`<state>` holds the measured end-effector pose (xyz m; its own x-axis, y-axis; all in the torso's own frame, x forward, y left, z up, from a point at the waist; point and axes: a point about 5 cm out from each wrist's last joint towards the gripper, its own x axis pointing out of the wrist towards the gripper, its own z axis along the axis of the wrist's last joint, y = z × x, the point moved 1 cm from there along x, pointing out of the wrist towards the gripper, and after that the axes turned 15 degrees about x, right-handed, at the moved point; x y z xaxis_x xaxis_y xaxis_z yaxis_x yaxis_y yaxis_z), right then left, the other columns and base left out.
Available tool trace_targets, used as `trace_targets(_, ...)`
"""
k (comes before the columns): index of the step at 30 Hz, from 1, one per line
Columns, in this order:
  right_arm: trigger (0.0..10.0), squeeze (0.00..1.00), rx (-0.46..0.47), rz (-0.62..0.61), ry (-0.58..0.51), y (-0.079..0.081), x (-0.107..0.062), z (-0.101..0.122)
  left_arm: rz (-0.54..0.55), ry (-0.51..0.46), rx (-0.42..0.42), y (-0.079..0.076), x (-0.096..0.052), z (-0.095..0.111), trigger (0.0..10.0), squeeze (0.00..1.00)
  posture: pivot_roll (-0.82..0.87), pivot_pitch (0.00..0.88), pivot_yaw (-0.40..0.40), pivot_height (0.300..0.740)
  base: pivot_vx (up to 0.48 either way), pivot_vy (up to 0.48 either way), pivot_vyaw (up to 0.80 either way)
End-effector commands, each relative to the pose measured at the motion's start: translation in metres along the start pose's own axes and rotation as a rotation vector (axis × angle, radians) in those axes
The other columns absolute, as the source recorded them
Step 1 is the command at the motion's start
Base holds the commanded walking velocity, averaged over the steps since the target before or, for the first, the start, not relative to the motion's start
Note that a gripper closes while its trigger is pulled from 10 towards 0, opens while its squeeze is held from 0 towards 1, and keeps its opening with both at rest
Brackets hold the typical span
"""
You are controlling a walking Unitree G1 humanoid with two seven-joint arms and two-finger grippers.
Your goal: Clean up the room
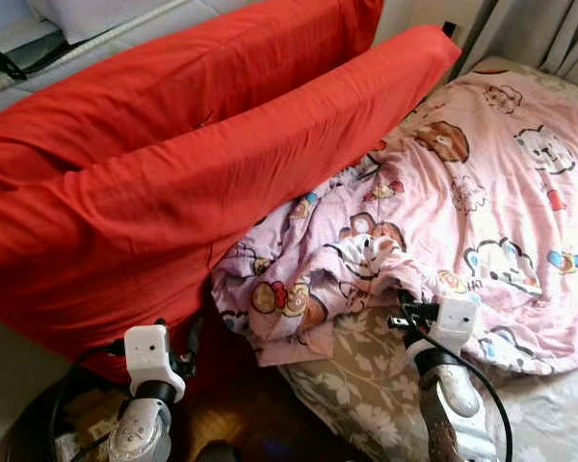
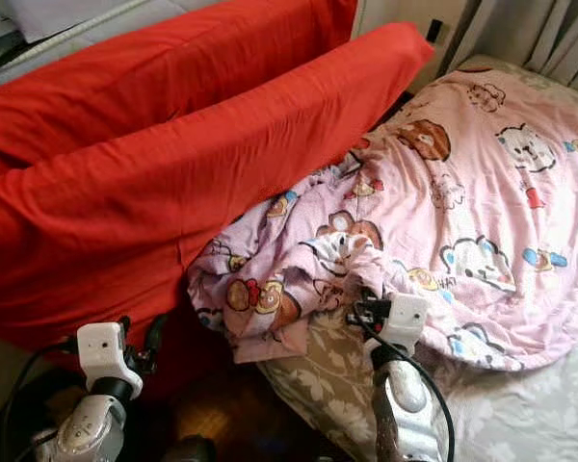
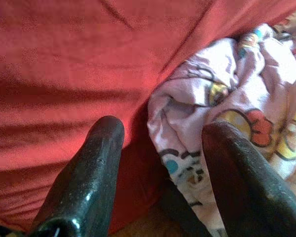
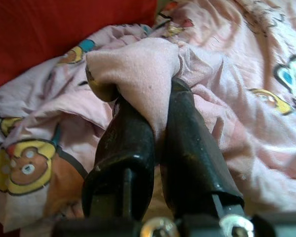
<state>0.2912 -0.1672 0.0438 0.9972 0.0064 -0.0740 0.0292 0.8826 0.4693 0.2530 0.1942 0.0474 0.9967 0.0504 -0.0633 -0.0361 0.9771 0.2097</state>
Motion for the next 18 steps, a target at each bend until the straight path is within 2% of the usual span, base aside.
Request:
trace_targets(1, 10.0, 0.0, -0.017, -0.022, 0.014, -0.0048, -0.0033, -0.0031, -0.002, 0.035, -0.004, 0.0005, -0.0052, -0.008, 10.0, 0.0, 0.01, 0.212, -0.044, 0.74, 0.0, 0.0, 0.0)
trace_targets(7, 10.0, 0.0, -0.02, -0.013, 0.01, -0.003, -0.0012, -0.0025, -0.002, 0.035, -0.001, 0.0017, -0.0053, -0.0081, 10.0, 0.0, 0.02, 0.207, -0.042, 0.74, 0.0, 0.0, 0.0)
trace_targets(18, 10.0, 0.0, -0.037, -0.038, -0.002, -0.0105, 0.0013, 0.0021, -0.013, 0.035, -0.002, 0.0005, -0.0043, -0.0068, 10.0, 0.0, 0.01, 0.211, -0.034, 0.74, 0.0, 0.0, 0.0)
